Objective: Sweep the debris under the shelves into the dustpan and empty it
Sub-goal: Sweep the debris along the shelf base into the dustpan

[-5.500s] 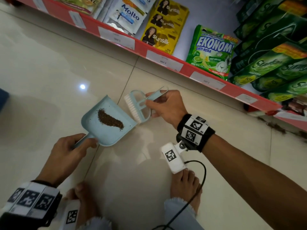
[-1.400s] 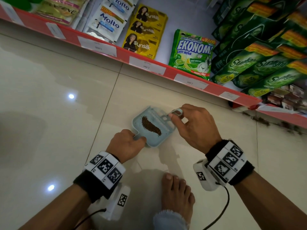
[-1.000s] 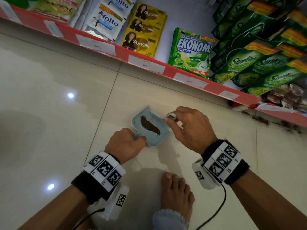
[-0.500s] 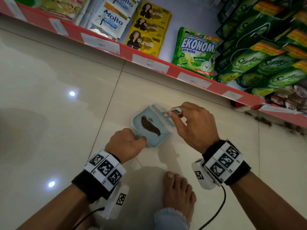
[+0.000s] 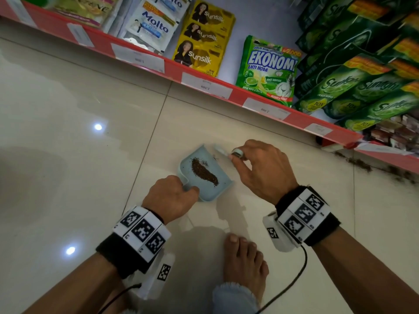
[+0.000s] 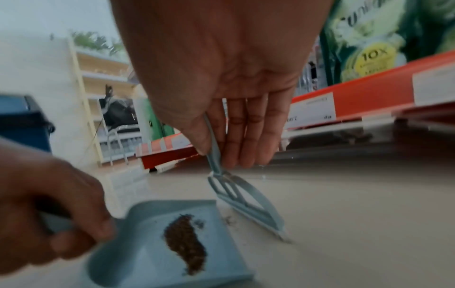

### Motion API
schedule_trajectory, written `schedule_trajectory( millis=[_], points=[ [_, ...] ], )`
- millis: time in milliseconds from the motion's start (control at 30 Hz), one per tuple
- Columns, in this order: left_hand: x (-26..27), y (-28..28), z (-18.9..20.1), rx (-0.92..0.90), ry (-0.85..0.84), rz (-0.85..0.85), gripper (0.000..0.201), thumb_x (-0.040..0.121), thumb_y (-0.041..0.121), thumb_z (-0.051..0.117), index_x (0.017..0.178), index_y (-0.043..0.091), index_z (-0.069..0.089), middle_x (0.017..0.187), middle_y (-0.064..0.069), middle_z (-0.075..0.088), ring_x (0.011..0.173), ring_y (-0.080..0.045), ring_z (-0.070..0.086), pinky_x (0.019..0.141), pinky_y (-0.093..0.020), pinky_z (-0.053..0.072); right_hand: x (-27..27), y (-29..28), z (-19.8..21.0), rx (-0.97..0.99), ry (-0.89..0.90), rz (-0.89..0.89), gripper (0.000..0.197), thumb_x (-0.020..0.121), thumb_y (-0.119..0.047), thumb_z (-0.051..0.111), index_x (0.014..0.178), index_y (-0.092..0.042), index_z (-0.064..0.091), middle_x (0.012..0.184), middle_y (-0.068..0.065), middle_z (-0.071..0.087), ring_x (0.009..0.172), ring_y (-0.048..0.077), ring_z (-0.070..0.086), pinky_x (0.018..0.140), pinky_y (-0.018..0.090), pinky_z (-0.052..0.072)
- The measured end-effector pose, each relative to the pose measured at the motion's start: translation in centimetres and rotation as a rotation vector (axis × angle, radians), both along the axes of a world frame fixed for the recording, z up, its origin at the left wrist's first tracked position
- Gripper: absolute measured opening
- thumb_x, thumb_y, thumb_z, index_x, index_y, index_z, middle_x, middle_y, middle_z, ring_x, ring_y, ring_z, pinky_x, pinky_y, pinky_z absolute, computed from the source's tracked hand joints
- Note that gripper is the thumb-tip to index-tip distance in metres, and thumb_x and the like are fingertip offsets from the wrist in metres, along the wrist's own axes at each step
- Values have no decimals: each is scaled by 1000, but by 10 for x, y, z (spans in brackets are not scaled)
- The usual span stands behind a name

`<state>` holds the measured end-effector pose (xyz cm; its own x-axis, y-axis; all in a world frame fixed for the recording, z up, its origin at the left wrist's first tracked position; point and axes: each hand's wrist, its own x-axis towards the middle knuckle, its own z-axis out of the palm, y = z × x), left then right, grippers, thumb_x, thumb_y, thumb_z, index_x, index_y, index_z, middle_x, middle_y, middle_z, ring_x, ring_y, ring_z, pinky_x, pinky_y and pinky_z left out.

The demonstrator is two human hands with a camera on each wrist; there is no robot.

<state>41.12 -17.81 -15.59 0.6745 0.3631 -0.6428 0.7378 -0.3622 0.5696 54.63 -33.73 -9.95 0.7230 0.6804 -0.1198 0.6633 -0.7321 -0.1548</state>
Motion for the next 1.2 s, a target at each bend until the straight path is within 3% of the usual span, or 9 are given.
schedule_trajectory(
  millis=[133,233,367,533,667,767,867,1033,1200],
  points=[
    [-3,2,-1,7,2,6,47,87,42,63,55,15,40,56,1,48,56,-18,49,51,-25,32,-1,0,2,131,3,6,32,99,-44,46,86,-24,67,77,-9,57,65,13,52,54,25,31],
    [-3,2,-1,10,-4,4,47,87,42,62,56,15,40,57,0,48,61,-21,51,52,-26,34,-1,3,3,10,-107,6,31,100,-40,43,91,-24,68,84,-7,58,75,18,56,57,29,42],
    [-5,4,-2,10,-1,2,47,88,42,62,56,16,39,58,0,47,64,-22,52,54,-26,34,-6,3,-1,77,66,48,35,99,-44,43,87,-22,68,79,-8,58,67,14,53,54,27,37],
    [-6,5,-2,36,1,-16,47,88,44,60,59,16,37,60,0,46,64,-21,50,54,-27,33,-4,5,1,64,-108,-12,29,100,-41,45,91,-25,67,83,-7,57,72,18,56,56,29,42],
    [-8,7,-1,62,-16,-19,47,89,43,60,57,15,39,58,0,47,56,-15,48,51,-25,32,-5,5,-3,124,94,31,33,99,-43,48,86,-21,69,79,-8,61,67,14,56,57,30,44],
    [-8,9,-3,59,-7,-11,47,88,43,61,57,16,39,58,0,48,56,-15,48,51,-25,32,-3,4,1,228,42,9,29,98,-42,50,89,-24,70,79,-10,63,63,10,54,54,27,43],
    [-9,9,-4,49,-4,0,47,87,43,61,57,15,39,58,0,48,57,-16,49,52,-25,32,0,6,2,104,-76,-6,29,100,-40,45,91,-24,67,82,-8,60,68,15,55,55,28,41],
    [-9,12,-4,55,11,-1,46,87,44,61,58,15,40,60,0,49,59,-18,50,52,-26,34,-7,7,-2,116,88,52,35,100,-44,44,86,-21,68,79,-9,62,66,13,55,56,30,45],
    [-11,13,-4,62,13,-4,46,88,44,60,60,15,39,63,-2,49,67,-23,54,57,-27,36,-3,7,1,98,-115,-28,29,100,-41,43,92,-25,67,82,-8,59,69,17,55,56,29,45]
  ],
)
